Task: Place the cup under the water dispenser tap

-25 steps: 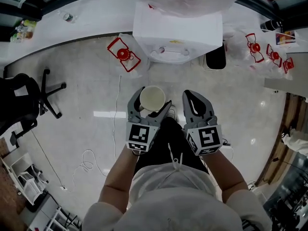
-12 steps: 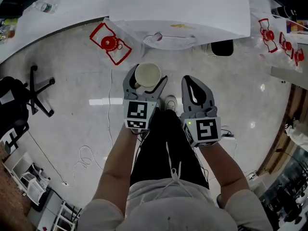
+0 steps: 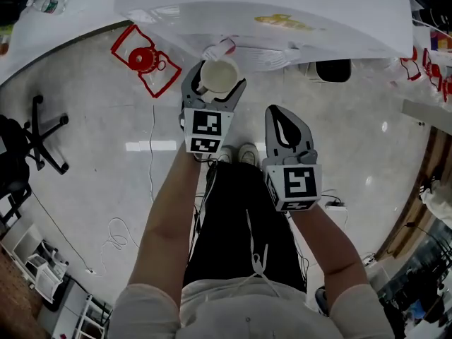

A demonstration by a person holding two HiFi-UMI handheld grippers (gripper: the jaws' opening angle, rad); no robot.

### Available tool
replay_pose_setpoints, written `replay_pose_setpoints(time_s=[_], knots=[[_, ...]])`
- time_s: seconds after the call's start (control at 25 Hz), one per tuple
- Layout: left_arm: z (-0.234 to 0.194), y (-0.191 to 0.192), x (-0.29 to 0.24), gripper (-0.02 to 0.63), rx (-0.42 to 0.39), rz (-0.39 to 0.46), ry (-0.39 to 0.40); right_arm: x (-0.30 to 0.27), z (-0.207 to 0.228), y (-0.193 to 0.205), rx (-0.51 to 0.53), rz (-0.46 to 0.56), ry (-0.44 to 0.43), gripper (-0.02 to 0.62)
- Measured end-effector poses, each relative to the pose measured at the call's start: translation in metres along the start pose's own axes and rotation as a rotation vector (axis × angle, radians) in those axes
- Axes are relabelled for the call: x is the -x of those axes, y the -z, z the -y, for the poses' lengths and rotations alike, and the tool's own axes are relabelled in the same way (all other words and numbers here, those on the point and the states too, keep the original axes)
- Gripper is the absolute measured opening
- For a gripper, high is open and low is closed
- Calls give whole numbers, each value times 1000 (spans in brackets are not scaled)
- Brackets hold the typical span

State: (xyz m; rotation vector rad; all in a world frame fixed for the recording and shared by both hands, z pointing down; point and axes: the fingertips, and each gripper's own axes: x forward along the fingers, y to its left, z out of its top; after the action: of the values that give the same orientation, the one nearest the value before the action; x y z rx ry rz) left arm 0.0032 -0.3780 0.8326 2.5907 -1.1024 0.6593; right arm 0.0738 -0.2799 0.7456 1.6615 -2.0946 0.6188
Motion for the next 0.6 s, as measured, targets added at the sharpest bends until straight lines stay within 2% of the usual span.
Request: replay_pose_setpoints(time_s=[0.12,0.28,0.6], knots=[[-3,6,-15,440,-30,-2,-2,-15,1,0,2,2,-3,29],[-7,5,-29,440,-4,21,-9,-31,7,-7,18,33,2,29],[-12,-7,-42,440,-30,75,-41,-36,12,-1,18,20,-13,29]])
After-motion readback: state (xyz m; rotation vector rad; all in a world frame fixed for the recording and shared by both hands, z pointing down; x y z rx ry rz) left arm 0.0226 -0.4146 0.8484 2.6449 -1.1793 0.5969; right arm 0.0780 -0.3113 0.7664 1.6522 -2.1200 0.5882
